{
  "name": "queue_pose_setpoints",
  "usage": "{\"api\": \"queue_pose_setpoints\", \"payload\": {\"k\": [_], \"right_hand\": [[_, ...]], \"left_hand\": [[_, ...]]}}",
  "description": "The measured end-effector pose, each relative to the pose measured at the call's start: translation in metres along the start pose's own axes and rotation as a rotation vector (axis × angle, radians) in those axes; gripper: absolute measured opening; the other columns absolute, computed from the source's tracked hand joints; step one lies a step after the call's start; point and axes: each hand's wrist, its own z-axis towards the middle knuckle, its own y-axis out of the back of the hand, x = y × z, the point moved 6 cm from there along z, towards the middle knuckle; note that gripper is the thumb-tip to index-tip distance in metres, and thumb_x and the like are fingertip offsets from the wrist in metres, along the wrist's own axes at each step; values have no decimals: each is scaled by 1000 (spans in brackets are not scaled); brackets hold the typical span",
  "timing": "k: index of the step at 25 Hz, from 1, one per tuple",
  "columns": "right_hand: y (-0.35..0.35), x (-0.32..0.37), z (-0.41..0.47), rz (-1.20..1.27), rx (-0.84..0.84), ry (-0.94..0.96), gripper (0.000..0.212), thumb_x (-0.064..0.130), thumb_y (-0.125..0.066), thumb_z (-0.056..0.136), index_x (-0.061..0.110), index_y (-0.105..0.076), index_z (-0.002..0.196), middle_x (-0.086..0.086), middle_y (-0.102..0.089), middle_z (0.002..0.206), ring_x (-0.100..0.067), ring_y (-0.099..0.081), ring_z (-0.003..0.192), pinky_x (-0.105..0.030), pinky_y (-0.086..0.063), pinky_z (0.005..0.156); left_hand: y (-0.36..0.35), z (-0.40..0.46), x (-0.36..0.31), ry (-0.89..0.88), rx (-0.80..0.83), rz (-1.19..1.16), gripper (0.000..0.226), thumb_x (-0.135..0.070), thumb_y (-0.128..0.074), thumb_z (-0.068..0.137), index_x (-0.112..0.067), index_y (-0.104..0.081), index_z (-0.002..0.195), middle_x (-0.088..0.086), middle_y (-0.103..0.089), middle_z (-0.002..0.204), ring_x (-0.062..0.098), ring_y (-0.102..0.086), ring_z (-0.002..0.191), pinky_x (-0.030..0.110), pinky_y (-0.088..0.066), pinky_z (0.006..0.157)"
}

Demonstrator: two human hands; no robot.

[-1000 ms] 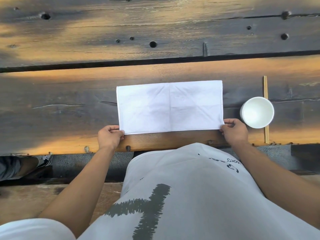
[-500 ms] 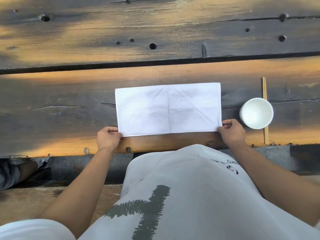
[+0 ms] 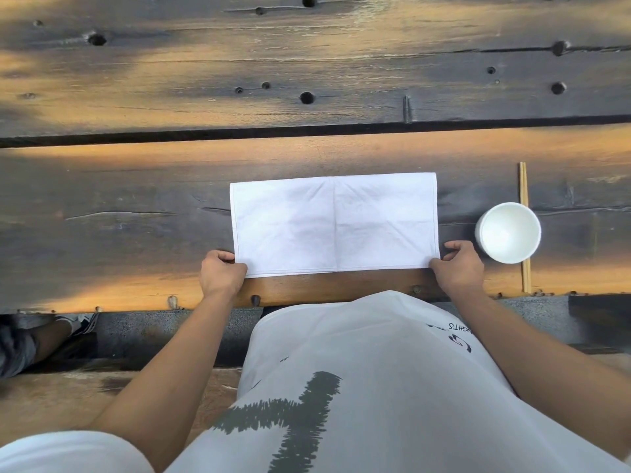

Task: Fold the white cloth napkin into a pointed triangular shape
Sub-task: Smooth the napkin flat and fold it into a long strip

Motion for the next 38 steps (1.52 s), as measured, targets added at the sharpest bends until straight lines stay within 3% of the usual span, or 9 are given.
{"api": "queue_pose_setpoints", "payload": {"k": [3,5,8,11,14,17,19,29,38], "right_hand": [[-7,24,-6,-11,-33,121,45,11,-69,83,10,-54,126,-11,-56,112,-23,-55,94,-32,-44,83],[-23,52,-14,-58,11,285,39,12,-64,87,12,-55,125,-9,-50,118,-20,-52,95,-29,-42,85],[-56,100,-29,-184,51,623,34,11,-61,88,9,-59,122,-12,-50,118,-28,-54,105,-38,-45,98],[-93,142,-50,-359,27,923,33,17,-60,90,8,-62,122,-14,-55,120,-35,-55,108,-43,-42,97],[-136,176,-67,-537,43,1091,45,29,-51,96,9,-55,137,-17,-50,144,-40,-42,137,-53,-26,118],[-180,196,-81,-683,164,1174,61,42,-31,104,15,-28,159,-11,-20,168,-35,-8,156,-56,-8,125],[-201,205,-85,-738,208,1200,64,44,-23,105,14,-16,162,-9,-8,170,-32,0,157,-54,-5,126],[-222,208,-74,-748,139,1270,68,43,-26,105,8,-10,161,-11,-5,170,-31,-1,157,-52,-7,126],[-168,177,-24,-631,1,1092,70,46,-27,105,7,-11,161,-9,-8,170,-24,-3,157,-48,-4,127]], "left_hand": [[2,-4,-12,-136,-52,33,27,-13,-67,86,-12,-56,112,8,-55,118,29,-55,109,45,-49,97],[3,-11,-30,-363,-147,181,25,-12,-62,89,-8,-58,113,13,-52,118,33,-51,111,47,-45,97],[-13,-23,-60,-716,-204,339,37,-8,-58,86,-2,-60,122,18,-55,125,39,-50,119,52,-43,100],[-41,-27,-80,-938,-148,500,51,-13,-49,92,-1,-49,141,21,-47,148,42,-38,143,57,-30,120],[-65,-22,-90,-1030,-51,645,58,-25,-29,104,-5,-31,158,19,-25,167,36,-17,157,54,-16,127],[-71,-8,-90,-1071,-49,693,61,-32,-24,108,-7,-19,163,19,-13,170,35,-8,158,53,-12,128],[-71,7,-87,-1052,-56,694,62,-32,-26,108,-4,-15,162,22,-10,170,37,-7,158,53,-11,128],[-66,32,-81,-1016,-118,744,71,-43,-26,107,-3,-9,163,25,-3,170,42,0,157,55,-4,128],[-68,30,-83,-1024,-153,797,76,-46,-25,103,-5,-5,164,25,2,170,43,4,157,58,-6,127]]}}
